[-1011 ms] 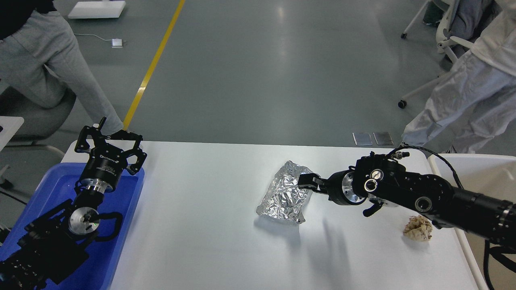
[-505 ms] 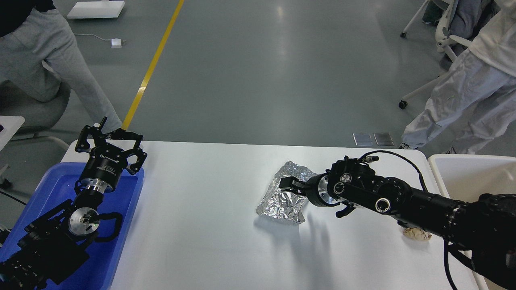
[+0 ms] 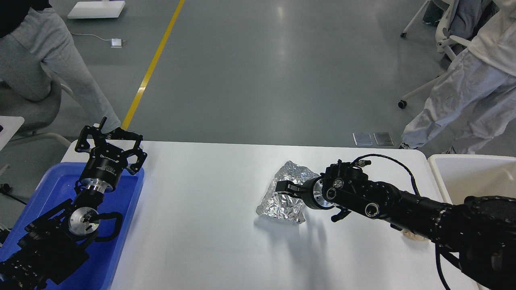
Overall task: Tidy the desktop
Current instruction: 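Close the right gripper on the silver foil wrapper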
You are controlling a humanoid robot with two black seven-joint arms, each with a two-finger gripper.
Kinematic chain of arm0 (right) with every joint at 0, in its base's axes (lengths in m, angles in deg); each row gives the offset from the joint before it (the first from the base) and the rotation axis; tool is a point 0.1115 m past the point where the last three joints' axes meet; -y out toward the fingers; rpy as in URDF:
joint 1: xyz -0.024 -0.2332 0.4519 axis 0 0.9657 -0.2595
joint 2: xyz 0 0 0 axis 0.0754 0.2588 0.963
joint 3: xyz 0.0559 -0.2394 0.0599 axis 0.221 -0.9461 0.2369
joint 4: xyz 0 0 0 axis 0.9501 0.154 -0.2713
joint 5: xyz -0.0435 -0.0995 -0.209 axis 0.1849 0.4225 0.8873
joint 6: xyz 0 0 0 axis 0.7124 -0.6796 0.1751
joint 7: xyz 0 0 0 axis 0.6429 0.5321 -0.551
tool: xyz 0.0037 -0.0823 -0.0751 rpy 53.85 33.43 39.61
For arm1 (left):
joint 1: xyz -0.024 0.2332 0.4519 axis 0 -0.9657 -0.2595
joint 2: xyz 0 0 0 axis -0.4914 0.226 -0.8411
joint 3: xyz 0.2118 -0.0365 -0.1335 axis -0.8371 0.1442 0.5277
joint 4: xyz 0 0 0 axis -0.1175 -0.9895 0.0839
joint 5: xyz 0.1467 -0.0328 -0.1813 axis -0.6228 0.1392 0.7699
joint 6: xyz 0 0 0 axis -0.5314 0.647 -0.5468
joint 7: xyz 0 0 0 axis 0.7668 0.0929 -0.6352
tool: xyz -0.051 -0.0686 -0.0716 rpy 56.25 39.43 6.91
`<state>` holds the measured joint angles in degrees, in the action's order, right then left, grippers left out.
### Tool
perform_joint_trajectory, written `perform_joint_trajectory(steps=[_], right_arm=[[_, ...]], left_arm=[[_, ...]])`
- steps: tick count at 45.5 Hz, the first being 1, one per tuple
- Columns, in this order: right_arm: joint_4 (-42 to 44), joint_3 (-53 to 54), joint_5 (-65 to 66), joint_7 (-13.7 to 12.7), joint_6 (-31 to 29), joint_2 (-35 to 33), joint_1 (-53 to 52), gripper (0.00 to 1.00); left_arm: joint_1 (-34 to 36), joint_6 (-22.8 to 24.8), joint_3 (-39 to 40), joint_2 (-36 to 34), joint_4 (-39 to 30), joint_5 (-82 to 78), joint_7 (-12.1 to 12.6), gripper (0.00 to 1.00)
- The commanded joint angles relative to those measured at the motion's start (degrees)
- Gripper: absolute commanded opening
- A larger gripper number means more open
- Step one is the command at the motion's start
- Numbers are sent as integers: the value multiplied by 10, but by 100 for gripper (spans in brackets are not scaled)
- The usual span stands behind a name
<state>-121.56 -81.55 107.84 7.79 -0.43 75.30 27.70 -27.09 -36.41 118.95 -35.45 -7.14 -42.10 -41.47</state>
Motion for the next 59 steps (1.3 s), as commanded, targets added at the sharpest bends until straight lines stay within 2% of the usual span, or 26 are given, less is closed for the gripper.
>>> perform_joint_trajectory(steps=[1, 3, 4, 7, 9, 11, 13, 15, 34, 42, 50, 59], right_arm=[[21, -13, 3, 10, 1, 12, 0, 86], [28, -14, 3, 10, 1, 17, 0, 78], [28, -15, 3, 10, 1, 19, 0, 70], [28, -27, 3, 10, 1, 19, 0, 36], [29, -34, 3, 13, 3, 19, 1, 26], [31, -38, 2, 24, 5, 19, 1, 8], [31, -39, 2, 41, 13, 19, 5, 1], [29, -39, 2, 53, 24, 19, 8, 0], [25, -68, 2, 63, 42, 19, 9, 0], [24, -68, 1, 79, 40, 19, 6, 0], [12, -66, -3, 80, 34, 5, -10, 0], [-53, -66, -9, 71, 9, -52, -53, 0]], left_arm=[[0, 1, 0, 0, 0, 0, 0, 100], [0, 1, 0, 0, 0, 0, 0, 100], [0, 1, 0, 0, 0, 0, 0, 100], [0, 1, 1, 0, 0, 0, 0, 100], [0, 1, 0, 0, 0, 0, 0, 100], [0, 1, 0, 0, 0, 0, 0, 100], [0, 1, 0, 0, 0, -1, 0, 100], [0, 1, 0, 0, 0, 0, 0, 100], [0, 1, 1, 0, 0, 0, 0, 100], [0, 1, 0, 0, 0, 0, 0, 100], [0, 1, 0, 0, 0, 0, 0, 100], [0, 1, 0, 0, 0, 0, 0, 100]])
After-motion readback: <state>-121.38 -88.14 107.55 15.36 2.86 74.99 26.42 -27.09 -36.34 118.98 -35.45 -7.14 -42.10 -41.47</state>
